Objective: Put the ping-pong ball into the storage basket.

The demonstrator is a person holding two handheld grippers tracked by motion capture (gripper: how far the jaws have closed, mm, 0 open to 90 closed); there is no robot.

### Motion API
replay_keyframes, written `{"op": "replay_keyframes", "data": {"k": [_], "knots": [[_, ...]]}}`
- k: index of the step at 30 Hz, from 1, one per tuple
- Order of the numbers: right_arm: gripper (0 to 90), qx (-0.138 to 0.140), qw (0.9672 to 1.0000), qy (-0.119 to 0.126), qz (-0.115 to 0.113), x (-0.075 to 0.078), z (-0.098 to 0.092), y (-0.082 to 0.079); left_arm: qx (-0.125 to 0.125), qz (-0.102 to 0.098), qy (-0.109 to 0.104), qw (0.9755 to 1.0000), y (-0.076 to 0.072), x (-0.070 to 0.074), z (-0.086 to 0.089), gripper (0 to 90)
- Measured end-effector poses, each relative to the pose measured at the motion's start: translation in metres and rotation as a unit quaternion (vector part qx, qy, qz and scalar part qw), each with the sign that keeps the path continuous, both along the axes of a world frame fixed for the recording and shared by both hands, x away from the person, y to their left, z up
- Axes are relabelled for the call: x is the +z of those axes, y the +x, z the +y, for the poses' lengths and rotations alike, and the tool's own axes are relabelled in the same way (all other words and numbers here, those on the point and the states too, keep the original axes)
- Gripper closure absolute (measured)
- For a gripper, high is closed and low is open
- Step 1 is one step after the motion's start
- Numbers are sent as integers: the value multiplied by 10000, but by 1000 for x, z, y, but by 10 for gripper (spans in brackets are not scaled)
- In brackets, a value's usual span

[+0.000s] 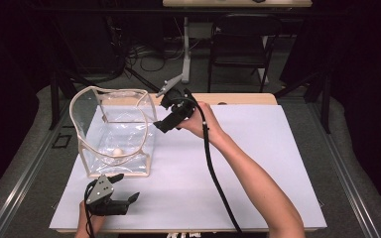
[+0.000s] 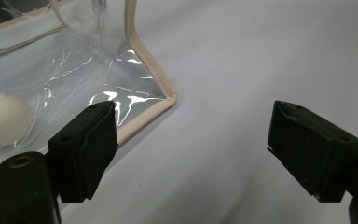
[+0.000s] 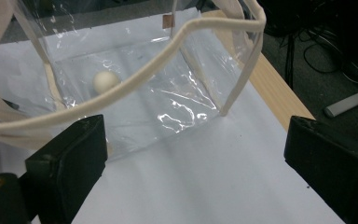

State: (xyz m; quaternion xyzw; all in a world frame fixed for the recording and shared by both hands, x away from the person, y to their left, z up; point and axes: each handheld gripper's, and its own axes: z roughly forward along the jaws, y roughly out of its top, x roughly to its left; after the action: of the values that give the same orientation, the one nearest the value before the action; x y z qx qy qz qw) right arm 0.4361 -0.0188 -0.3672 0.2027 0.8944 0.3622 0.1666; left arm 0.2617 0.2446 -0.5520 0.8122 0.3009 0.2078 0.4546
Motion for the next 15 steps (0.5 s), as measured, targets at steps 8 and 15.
{"op": "replay_keyframes", "data": {"k": [8,15], "knots": [[38,-105,9999,-58,60,-11,-16,0,-3,1,14,10000,0,0,0,163],[13,-170,9998,-86,108,-22,-28,-2,-12,3,36,10000,1,0,0,163]]}}
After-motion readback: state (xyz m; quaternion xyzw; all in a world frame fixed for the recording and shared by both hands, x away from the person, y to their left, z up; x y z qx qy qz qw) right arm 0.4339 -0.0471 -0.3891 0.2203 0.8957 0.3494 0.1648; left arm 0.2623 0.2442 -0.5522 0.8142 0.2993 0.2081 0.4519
